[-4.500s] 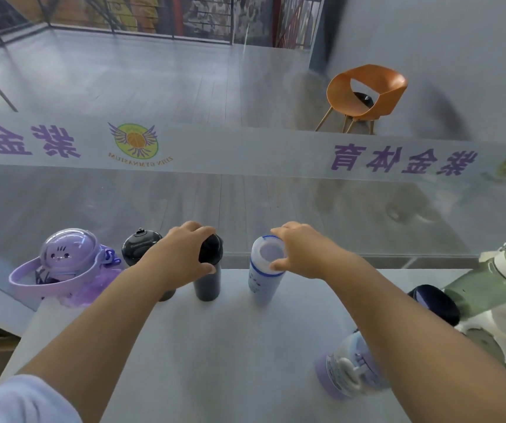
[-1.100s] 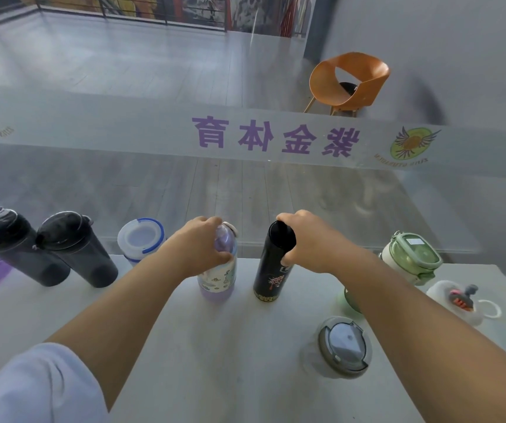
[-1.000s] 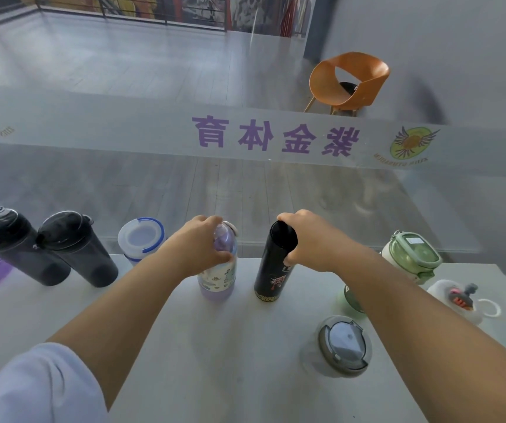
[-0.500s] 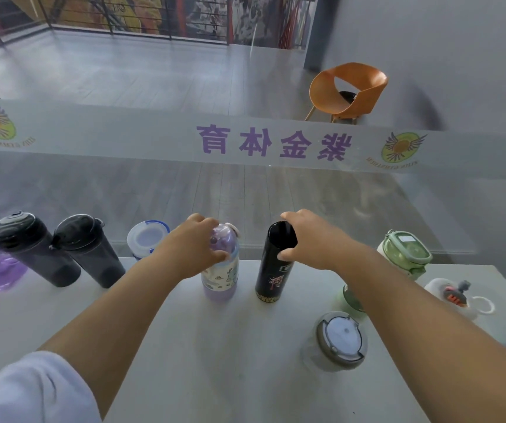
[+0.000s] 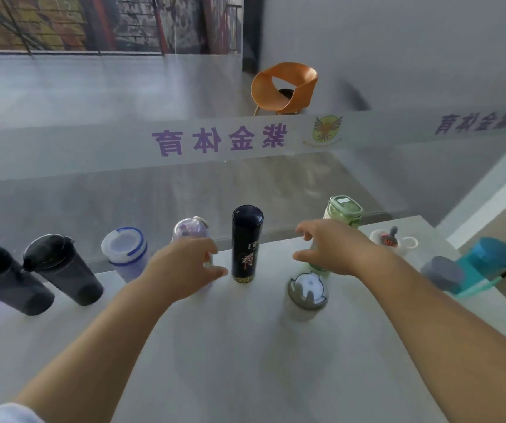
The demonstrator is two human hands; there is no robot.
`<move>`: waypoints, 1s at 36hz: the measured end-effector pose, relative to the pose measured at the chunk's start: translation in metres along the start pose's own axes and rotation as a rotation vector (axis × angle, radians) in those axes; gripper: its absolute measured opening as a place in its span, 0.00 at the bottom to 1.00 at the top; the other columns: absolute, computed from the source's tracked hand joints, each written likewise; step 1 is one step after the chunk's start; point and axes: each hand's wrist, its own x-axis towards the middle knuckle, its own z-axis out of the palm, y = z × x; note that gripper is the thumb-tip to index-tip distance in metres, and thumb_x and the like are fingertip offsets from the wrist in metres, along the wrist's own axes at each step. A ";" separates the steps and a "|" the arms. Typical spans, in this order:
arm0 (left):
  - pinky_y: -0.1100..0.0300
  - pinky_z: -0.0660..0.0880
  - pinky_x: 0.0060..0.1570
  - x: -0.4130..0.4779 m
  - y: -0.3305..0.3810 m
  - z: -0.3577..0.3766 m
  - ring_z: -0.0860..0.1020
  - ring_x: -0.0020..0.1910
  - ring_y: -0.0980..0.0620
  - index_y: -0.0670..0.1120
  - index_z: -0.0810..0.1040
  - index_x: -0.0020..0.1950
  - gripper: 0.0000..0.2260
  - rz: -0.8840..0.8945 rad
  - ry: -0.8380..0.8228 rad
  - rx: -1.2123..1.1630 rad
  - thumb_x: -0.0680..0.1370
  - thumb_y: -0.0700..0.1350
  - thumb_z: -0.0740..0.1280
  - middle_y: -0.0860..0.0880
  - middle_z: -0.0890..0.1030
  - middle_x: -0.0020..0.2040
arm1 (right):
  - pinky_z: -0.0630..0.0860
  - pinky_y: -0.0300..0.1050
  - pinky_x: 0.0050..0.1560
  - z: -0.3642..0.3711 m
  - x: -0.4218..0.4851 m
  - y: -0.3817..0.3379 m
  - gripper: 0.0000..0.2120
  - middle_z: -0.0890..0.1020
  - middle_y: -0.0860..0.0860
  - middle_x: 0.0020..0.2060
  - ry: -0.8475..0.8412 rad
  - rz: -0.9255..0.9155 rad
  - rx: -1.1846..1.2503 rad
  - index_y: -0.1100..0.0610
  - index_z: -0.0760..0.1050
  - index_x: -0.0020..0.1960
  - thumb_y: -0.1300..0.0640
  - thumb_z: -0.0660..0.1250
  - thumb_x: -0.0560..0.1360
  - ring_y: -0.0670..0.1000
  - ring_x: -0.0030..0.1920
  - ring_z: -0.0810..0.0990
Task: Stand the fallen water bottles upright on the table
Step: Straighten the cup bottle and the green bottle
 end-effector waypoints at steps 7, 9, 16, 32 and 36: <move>0.58 0.68 0.46 -0.003 0.039 0.022 0.77 0.51 0.52 0.53 0.75 0.58 0.18 0.127 -0.085 0.075 0.73 0.60 0.65 0.54 0.78 0.54 | 0.69 0.45 0.49 -0.003 -0.032 0.037 0.23 0.78 0.48 0.58 0.072 0.102 0.049 0.49 0.70 0.65 0.45 0.68 0.73 0.51 0.55 0.77; 0.58 0.70 0.48 0.000 0.053 0.029 0.77 0.52 0.50 0.52 0.75 0.58 0.18 0.153 -0.093 0.080 0.73 0.60 0.65 0.53 0.78 0.56 | 0.71 0.46 0.51 -0.005 -0.035 0.050 0.22 0.79 0.47 0.56 0.090 0.116 0.049 0.48 0.70 0.65 0.44 0.68 0.73 0.50 0.53 0.77; 0.55 0.75 0.55 0.020 0.095 0.055 0.75 0.54 0.52 0.53 0.71 0.64 0.20 0.207 -0.166 0.005 0.74 0.58 0.66 0.53 0.76 0.59 | 0.75 0.48 0.53 -0.021 -0.026 0.091 0.17 0.79 0.47 0.55 0.252 0.060 0.043 0.50 0.75 0.60 0.48 0.68 0.73 0.50 0.54 0.77; 0.52 0.73 0.58 0.038 0.147 0.111 0.71 0.61 0.48 0.56 0.66 0.67 0.33 0.037 -0.296 -0.089 0.65 0.56 0.74 0.52 0.69 0.64 | 0.67 0.51 0.64 -0.018 0.054 0.139 0.36 0.67 0.55 0.68 0.144 -0.261 0.001 0.49 0.59 0.74 0.48 0.70 0.71 0.59 0.64 0.70; 0.54 0.75 0.55 0.039 0.154 0.113 0.74 0.57 0.46 0.55 0.67 0.67 0.33 -0.037 -0.291 -0.092 0.65 0.54 0.75 0.51 0.69 0.63 | 0.66 0.48 0.64 -0.018 0.063 0.142 0.34 0.66 0.55 0.69 0.123 -0.310 -0.049 0.49 0.58 0.75 0.48 0.68 0.73 0.57 0.66 0.68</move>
